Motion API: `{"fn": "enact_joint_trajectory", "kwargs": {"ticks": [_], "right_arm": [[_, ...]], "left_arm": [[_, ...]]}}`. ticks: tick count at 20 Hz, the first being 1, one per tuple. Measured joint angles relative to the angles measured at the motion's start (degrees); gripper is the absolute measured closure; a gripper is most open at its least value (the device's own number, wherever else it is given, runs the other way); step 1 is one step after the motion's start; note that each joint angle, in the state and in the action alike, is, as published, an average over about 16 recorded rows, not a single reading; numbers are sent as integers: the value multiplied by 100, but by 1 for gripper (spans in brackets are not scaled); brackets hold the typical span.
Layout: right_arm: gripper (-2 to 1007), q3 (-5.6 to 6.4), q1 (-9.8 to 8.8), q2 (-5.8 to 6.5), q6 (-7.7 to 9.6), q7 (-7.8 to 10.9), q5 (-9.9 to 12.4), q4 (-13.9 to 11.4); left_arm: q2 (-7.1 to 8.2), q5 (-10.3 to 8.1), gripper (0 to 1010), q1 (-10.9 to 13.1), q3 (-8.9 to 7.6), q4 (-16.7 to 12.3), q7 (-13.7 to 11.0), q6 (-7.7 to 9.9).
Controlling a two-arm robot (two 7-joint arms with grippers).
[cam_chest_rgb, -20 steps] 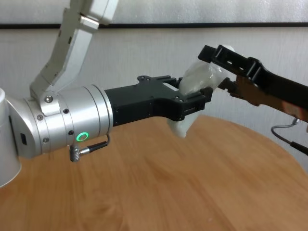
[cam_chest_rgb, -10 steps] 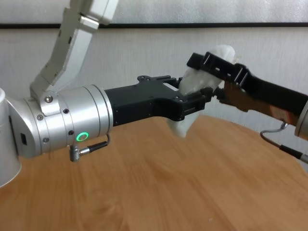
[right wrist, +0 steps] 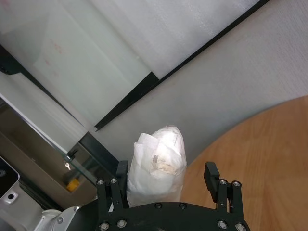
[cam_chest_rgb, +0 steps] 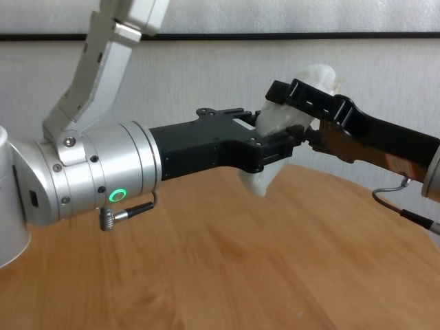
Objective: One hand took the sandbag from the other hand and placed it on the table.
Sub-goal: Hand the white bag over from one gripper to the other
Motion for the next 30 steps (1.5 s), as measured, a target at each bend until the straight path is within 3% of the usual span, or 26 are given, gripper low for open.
{"fn": "enact_joint_trajectory", "kwargs": {"ticks": [16,30], "right_arm": [[358,35,-27,-6,-53,18,-19,-29],[383,42,-33,-9,-64,17,-25,-35]], "left_arm": [[0,0,505,0,0,1,4,1],[0,-1,505,0,0,0,-1,1]]}}
